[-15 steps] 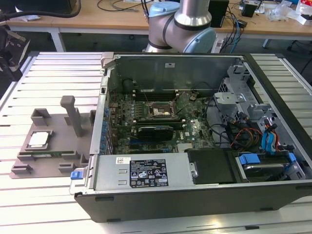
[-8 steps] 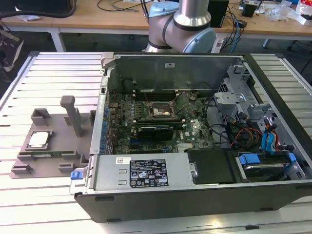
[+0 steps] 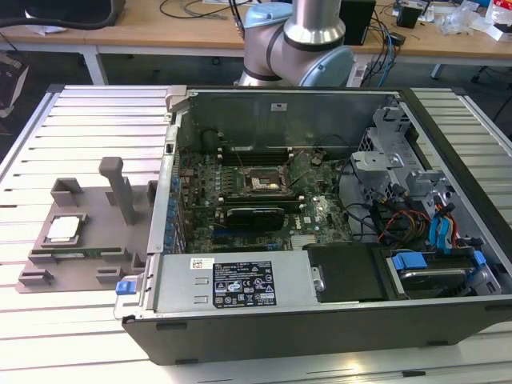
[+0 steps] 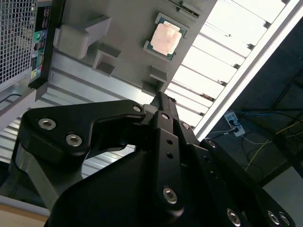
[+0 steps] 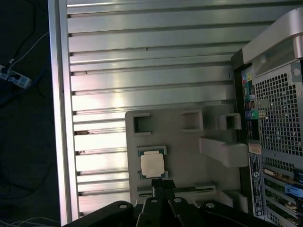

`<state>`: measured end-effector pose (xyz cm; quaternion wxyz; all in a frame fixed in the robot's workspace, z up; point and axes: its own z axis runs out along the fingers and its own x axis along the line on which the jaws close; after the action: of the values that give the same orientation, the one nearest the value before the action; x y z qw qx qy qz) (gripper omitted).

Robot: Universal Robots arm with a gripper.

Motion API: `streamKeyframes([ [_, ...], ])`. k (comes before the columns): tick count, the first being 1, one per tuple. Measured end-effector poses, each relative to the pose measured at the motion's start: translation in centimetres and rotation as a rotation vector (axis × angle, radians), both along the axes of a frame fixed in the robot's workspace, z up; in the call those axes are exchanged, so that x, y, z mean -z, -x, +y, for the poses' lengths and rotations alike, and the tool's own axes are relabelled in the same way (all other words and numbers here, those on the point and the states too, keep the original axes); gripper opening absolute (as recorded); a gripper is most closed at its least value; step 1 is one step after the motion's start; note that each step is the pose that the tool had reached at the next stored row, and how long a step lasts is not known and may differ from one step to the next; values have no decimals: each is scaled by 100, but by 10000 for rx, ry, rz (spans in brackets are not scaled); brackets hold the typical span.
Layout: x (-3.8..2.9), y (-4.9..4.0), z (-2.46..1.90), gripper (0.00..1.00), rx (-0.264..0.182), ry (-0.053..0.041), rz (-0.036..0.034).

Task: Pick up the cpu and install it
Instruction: 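Reach for the cpu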

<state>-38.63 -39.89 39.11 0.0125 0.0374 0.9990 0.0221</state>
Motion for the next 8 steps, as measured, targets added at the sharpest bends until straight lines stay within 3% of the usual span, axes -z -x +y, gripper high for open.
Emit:
streamKeyframes([
  [8, 2, 100, 0, 11, 0, 0, 0],
])
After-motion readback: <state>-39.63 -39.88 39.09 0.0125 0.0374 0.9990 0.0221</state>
